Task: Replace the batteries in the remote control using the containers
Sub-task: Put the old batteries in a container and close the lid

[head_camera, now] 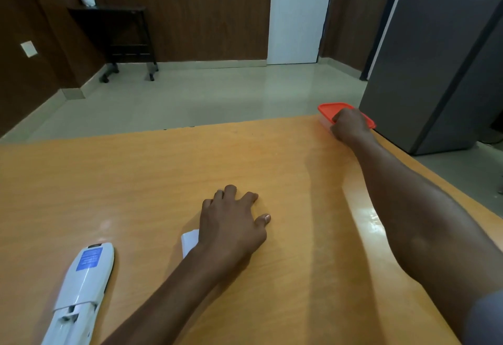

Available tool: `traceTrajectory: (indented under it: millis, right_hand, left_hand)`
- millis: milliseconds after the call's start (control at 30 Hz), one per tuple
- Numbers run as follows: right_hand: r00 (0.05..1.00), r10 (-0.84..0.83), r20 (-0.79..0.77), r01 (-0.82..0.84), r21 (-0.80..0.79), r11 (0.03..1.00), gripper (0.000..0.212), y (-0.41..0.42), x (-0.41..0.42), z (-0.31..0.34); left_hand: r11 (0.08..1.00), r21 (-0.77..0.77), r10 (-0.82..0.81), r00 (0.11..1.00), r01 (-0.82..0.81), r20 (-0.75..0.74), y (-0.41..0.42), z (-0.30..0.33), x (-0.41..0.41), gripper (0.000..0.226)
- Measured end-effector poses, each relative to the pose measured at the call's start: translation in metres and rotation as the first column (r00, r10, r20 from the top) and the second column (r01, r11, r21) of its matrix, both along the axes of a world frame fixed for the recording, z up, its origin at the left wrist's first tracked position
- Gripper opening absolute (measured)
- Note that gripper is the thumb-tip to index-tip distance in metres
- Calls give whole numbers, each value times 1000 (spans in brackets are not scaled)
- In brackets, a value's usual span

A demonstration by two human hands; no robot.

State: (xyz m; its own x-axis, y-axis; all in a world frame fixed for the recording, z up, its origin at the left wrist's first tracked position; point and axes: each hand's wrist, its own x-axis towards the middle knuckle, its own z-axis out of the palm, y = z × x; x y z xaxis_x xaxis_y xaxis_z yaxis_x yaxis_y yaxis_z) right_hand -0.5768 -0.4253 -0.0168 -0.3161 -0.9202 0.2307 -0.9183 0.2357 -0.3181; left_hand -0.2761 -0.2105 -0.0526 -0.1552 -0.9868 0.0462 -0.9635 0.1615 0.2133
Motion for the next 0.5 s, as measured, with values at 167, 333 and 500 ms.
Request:
traceTrajectory:
  millis: [167, 333, 500]
  right_hand:
    - [1000, 5, 16, -5, 12, 1000, 8, -2, -1, 2]
    - [995, 53, -80, -51, 22, 998, 46, 19, 11, 7]
    - [992, 110, -64, -112, -41, 993, 51, 63, 45, 23]
  left_hand:
    - [1000, -16, 3, 1000, -3, 4, -1, -1, 0, 55]
    - [1000, 6, -10, 1000, 10, 14, -2, 0, 0, 56]
    - [998, 62, -30, 1000, 29, 10, -3, 11, 4, 60]
